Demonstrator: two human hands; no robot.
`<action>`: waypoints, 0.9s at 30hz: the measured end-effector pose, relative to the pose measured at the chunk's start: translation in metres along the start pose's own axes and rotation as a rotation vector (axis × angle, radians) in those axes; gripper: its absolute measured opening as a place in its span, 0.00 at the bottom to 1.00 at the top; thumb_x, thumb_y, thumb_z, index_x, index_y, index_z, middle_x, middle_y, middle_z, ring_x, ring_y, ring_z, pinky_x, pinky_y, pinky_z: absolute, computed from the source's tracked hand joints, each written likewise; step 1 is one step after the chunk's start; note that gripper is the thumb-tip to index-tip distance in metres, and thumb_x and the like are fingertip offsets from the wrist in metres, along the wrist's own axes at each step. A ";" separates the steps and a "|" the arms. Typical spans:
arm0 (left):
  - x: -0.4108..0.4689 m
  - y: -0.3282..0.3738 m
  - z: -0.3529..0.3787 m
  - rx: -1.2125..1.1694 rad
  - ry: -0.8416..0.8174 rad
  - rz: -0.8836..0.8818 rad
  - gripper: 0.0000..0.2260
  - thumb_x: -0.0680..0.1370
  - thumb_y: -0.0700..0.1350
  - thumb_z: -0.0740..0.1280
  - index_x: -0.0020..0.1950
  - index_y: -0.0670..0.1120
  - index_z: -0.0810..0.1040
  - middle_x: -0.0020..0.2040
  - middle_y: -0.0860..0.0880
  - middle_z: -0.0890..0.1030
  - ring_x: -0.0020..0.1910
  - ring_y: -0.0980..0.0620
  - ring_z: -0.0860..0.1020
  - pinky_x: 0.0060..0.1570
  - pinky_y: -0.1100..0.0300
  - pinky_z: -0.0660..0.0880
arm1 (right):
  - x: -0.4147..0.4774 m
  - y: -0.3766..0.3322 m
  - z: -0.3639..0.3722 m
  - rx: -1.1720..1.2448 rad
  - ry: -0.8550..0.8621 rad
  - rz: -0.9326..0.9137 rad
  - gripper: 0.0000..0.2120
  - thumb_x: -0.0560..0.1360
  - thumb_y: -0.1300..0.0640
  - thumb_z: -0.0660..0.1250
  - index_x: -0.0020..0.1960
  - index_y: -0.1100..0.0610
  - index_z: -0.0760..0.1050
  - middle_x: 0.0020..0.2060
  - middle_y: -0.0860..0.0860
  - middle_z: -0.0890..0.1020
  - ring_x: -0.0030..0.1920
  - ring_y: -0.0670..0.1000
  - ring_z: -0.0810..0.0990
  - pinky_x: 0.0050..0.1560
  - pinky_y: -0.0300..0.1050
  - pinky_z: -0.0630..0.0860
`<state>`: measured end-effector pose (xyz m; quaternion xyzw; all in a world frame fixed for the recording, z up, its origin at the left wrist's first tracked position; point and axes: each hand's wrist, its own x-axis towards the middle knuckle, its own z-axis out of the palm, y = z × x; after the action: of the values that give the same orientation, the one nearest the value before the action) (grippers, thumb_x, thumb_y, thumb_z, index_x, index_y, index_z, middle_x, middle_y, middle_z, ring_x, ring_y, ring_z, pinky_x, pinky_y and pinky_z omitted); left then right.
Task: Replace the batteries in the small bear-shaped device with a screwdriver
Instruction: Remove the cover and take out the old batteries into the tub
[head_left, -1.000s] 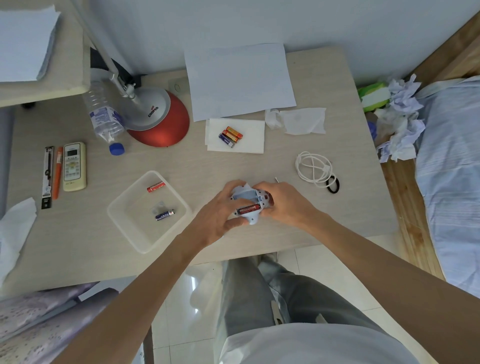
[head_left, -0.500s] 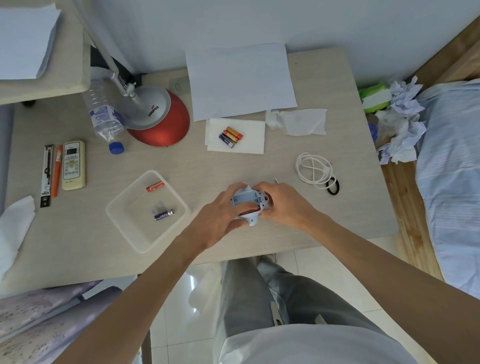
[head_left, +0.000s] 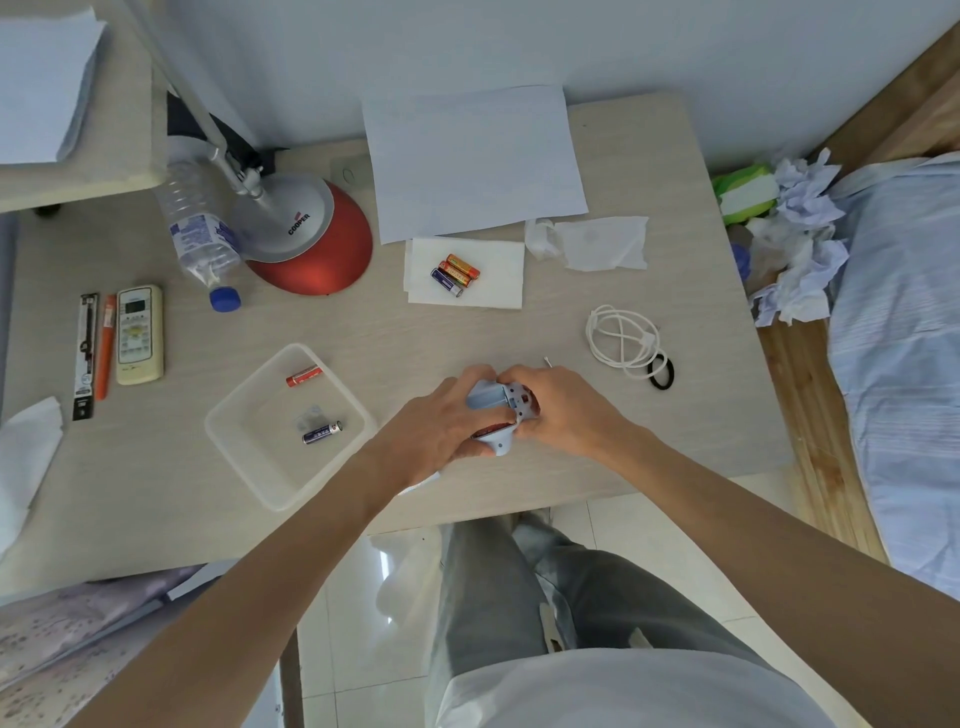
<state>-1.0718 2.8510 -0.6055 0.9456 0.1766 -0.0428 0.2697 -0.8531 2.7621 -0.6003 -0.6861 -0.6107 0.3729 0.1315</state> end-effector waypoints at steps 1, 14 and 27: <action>0.001 -0.001 -0.001 -0.002 -0.007 0.000 0.22 0.81 0.51 0.75 0.71 0.63 0.70 0.78 0.47 0.62 0.64 0.44 0.76 0.47 0.48 0.86 | 0.000 0.000 0.000 0.001 -0.003 0.001 0.25 0.72 0.56 0.79 0.66 0.51 0.77 0.46 0.48 0.85 0.43 0.50 0.82 0.45 0.45 0.79; -0.005 0.001 -0.001 -0.166 0.032 -0.106 0.25 0.81 0.52 0.76 0.76 0.59 0.71 0.77 0.51 0.60 0.57 0.49 0.78 0.50 0.55 0.83 | 0.000 0.002 0.000 0.014 0.003 0.003 0.29 0.71 0.53 0.81 0.69 0.52 0.77 0.51 0.50 0.86 0.48 0.51 0.84 0.51 0.48 0.82; -0.002 0.033 0.042 -0.520 0.562 -0.375 0.18 0.74 0.47 0.82 0.62 0.48 0.88 0.76 0.52 0.71 0.71 0.61 0.73 0.65 0.56 0.82 | -0.002 -0.003 0.001 0.064 0.016 0.036 0.31 0.68 0.44 0.84 0.67 0.49 0.78 0.49 0.46 0.87 0.45 0.48 0.84 0.51 0.48 0.83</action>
<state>-1.0611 2.8017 -0.6245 0.7725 0.4171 0.2144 0.4282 -0.8557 2.7604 -0.5983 -0.6954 -0.5848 0.3892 0.1514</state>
